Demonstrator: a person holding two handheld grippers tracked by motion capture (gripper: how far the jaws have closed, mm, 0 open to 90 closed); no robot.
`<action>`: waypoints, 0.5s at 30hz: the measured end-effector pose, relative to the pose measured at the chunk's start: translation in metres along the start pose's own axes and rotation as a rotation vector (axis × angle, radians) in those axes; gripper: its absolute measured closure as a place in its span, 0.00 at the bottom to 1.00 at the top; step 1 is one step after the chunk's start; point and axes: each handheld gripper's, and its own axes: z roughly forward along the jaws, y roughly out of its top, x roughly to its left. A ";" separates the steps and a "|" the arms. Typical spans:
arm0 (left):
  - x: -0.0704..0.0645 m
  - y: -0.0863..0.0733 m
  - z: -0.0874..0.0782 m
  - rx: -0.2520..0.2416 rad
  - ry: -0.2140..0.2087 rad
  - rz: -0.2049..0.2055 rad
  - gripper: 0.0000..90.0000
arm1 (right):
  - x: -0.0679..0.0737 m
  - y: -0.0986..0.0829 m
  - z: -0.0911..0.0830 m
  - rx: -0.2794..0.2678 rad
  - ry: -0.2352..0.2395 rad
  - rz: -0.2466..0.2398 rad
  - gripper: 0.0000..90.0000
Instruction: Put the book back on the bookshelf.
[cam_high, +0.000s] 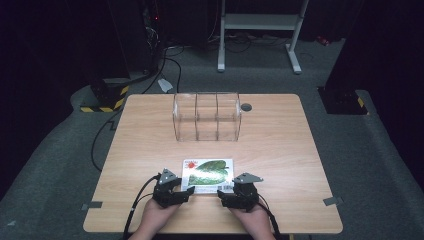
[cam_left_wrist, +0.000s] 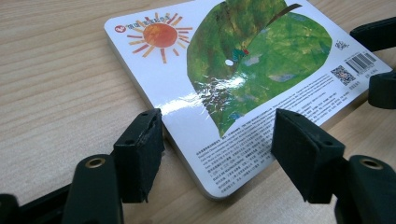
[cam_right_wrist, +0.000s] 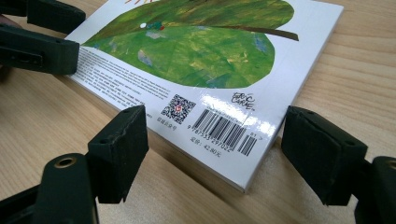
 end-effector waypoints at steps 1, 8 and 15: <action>0.000 0.000 0.000 0.000 0.000 0.000 0.39 | 0.000 0.000 0.000 0.000 0.000 0.000 0.25; -0.003 -0.004 -0.005 0.005 -0.007 0.009 0.41 | 0.003 -0.004 -0.007 0.025 0.007 -0.008 0.26; 0.003 -0.003 -0.004 -0.026 0.023 -0.029 0.40 | 0.006 -0.010 -0.007 0.004 -0.001 -0.051 0.27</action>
